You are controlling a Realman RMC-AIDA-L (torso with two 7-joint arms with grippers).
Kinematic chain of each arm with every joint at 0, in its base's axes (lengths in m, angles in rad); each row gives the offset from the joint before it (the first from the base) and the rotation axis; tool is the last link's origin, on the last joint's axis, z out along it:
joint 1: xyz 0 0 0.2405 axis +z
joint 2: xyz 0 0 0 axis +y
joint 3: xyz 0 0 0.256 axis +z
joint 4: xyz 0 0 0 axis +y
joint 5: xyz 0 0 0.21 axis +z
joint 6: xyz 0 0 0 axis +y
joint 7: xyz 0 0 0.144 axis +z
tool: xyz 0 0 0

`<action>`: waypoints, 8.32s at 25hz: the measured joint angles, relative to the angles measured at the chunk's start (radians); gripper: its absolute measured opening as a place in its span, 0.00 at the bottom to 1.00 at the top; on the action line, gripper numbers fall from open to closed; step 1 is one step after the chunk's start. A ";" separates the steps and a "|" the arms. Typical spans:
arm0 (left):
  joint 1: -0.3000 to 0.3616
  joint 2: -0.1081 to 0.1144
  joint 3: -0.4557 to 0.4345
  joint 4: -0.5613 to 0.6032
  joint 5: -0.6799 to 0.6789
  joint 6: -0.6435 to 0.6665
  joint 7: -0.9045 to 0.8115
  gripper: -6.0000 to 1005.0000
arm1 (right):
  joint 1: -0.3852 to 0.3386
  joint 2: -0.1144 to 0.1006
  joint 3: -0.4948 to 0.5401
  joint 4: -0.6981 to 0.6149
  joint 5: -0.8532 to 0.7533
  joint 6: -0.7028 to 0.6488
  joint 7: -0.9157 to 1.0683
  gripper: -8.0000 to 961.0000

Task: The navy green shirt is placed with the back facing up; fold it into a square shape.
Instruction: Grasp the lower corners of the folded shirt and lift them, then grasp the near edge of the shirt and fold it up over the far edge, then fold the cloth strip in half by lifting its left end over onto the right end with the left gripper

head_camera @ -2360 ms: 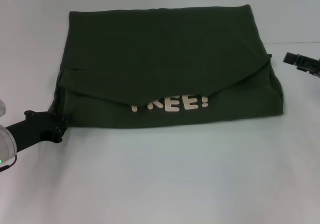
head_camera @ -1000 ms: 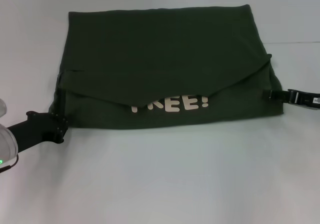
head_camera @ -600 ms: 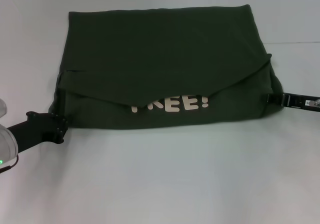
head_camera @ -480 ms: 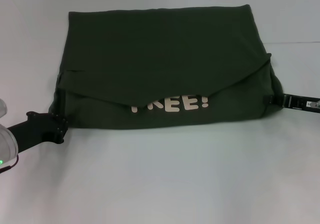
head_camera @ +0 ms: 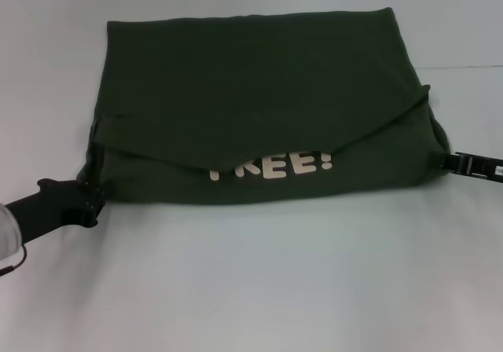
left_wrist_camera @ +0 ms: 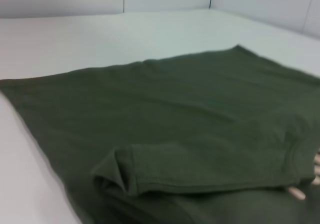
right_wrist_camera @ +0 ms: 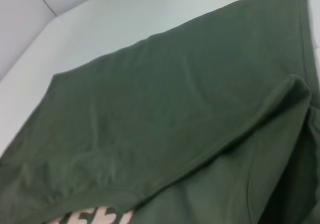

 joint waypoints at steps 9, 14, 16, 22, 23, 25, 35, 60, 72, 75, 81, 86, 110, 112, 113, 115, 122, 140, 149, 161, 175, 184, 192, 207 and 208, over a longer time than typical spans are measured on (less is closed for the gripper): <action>0.073 0.002 -0.025 0.091 0.000 0.171 -0.156 0.04 | -0.106 -0.012 0.040 -0.013 0.103 -0.176 -0.137 0.04; 0.116 0.001 -0.083 0.108 0.005 0.301 -0.186 0.04 | -0.159 -0.012 0.055 -0.014 0.108 -0.267 -0.192 0.04; 0.139 0.001 -0.114 0.119 0.012 0.361 -0.195 0.04 | -0.181 -0.014 0.068 -0.016 0.109 -0.317 -0.220 0.04; 0.213 -0.002 -0.169 0.161 0.019 0.559 -0.222 0.04 | -0.257 -0.031 0.104 -0.038 0.106 -0.474 -0.271 0.05; 0.225 -0.002 -0.180 0.167 0.028 0.599 -0.223 0.04 | -0.270 -0.033 0.108 -0.045 0.106 -0.495 -0.276 0.05; 0.239 -0.003 -0.203 0.174 0.055 0.660 -0.224 0.04 | -0.295 -0.035 0.112 -0.055 0.104 -0.533 -0.289 0.05; 0.274 -0.003 -0.264 0.176 0.226 0.830 -0.223 0.04 | -0.404 -0.039 0.125 -0.059 0.087 -0.677 -0.381 0.05; 0.144 0.035 -0.340 0.155 0.266 0.792 -0.263 0.04 | -0.318 -0.048 0.347 -0.044 0.040 -0.746 -0.439 0.04; -0.085 0.112 -0.369 0.053 0.251 0.472 -0.317 0.04 | -0.099 -0.046 0.385 -0.018 0.044 -0.433 -0.377 0.05; -0.130 0.124 -0.361 0.022 0.251 0.370 -0.318 0.04 | -0.042 -0.041 0.385 0.016 0.045 -0.318 -0.387 0.05; -0.221 0.126 -0.296 -0.039 0.249 0.112 -0.312 0.04 | 0.050 -0.028 0.381 0.086 0.059 -0.093 -0.446 0.05; -0.269 0.099 -0.240 -0.050 0.240 -0.087 -0.296 0.04 | 0.105 -0.012 0.373 0.138 0.109 0.040 -0.524 0.05; -0.319 0.053 -0.093 -0.075 0.155 -0.335 -0.245 0.04 | 0.166 0.032 0.371 0.203 0.193 0.256 -0.678 0.05; -0.320 0.045 -0.093 -0.073 0.155 -0.355 -0.240 0.04 | 0.171 0.037 0.368 0.205 0.193 0.273 -0.689 0.05; -0.320 0.040 -0.093 -0.072 0.155 -0.366 -0.238 0.03 | 0.173 0.039 0.362 0.206 0.193 0.283 -0.691 0.05; -0.321 0.032 -0.093 -0.067 0.154 -0.382 -0.229 0.03 | 0.178 0.041 0.341 0.206 0.193 0.309 -0.692 0.05; -0.321 0.014 -0.093 -0.067 0.108 -0.470 -0.213 0.20 | 0.192 0.053 0.313 0.189 0.217 0.378 -0.693 0.23; -0.097 0.001 -0.103 0.075 -0.129 0.162 -0.300 0.75 | 0.017 0.016 0.306 0.055 0.227 -0.082 -0.474 0.75; 0.006 -0.006 -0.116 0.073 -0.130 0.354 -0.300 0.89 | -0.105 0.002 0.160 -0.075 0.221 -0.272 -0.248 0.82; 0.073 -0.005 -0.184 0.074 -0.094 0.465 -0.424 0.89 | -0.164 -0.037 0.126 -0.120 0.156 -0.384 -0.105 0.82; 0.083 0.002 -0.198 0.107 0.059 0.527 -0.745 0.89 | -0.138 -0.041 0.103 -0.115 0.154 -0.425 -0.101 0.83; 0.076 0.002 -0.189 0.113 0.080 0.526 -0.785 0.89 | -0.134 -0.042 0.072 -0.112 0.136 -0.416 -0.107 0.87; 0.075 0.003 -0.192 0.118 0.109 0.510 -0.816 0.89 | -0.131 -0.046 0.079 -0.115 0.128 -0.410 -0.107 0.91; 0.023 0.027 -0.193 0.126 0.241 0.413 -0.981 0.89 | -0.114 -0.047 0.084 -0.119 0.132 -0.364 -0.104 0.96; 0.020 0.029 -0.193 0.125 0.251 0.408 -0.987 0.89 | -0.114 -0.047 0.085 -0.118 0.133 -0.360 -0.103 0.96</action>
